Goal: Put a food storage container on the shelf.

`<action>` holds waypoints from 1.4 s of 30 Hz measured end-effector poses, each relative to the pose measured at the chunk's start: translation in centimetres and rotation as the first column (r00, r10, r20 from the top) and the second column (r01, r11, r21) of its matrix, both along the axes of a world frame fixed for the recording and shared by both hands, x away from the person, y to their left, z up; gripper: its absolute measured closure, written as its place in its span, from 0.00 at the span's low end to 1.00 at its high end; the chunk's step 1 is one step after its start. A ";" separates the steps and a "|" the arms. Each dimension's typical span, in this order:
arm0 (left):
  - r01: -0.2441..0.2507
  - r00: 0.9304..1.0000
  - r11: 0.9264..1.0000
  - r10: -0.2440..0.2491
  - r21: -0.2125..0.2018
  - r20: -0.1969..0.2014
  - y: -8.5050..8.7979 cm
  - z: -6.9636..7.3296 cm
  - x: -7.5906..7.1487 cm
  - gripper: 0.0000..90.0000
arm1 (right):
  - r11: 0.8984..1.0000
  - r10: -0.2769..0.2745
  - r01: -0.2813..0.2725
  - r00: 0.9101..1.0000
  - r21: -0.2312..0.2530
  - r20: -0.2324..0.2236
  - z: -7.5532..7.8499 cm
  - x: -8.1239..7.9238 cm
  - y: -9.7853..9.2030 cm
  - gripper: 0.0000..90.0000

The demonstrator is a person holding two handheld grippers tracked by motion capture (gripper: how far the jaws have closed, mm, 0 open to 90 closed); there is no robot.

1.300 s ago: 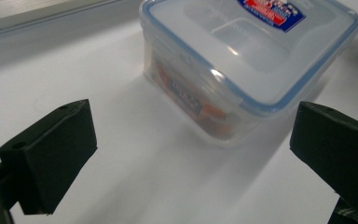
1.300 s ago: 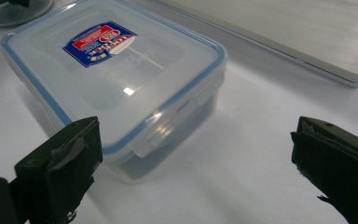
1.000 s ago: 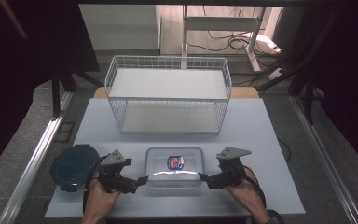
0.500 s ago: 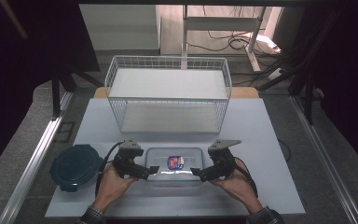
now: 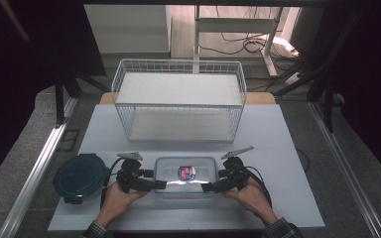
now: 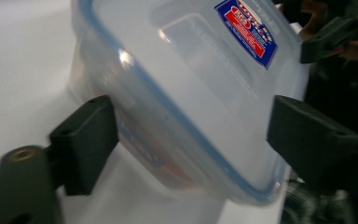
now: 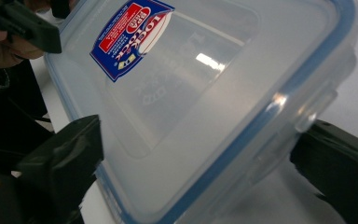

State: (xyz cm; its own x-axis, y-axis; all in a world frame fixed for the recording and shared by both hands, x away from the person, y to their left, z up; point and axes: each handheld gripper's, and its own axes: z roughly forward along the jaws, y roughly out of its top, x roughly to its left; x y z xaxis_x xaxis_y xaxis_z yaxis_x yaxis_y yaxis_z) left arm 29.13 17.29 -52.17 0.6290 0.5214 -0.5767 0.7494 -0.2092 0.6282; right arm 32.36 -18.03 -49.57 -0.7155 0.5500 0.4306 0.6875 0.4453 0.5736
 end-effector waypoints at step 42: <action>-0.109 0.983 0.992 0.117 -0.065 0.139 1.1 3.9 -2.0 0.60 | 0.982 -0.094 0.074 0.989 0.174 0.112 4.0 -1.5 -3.1 0.57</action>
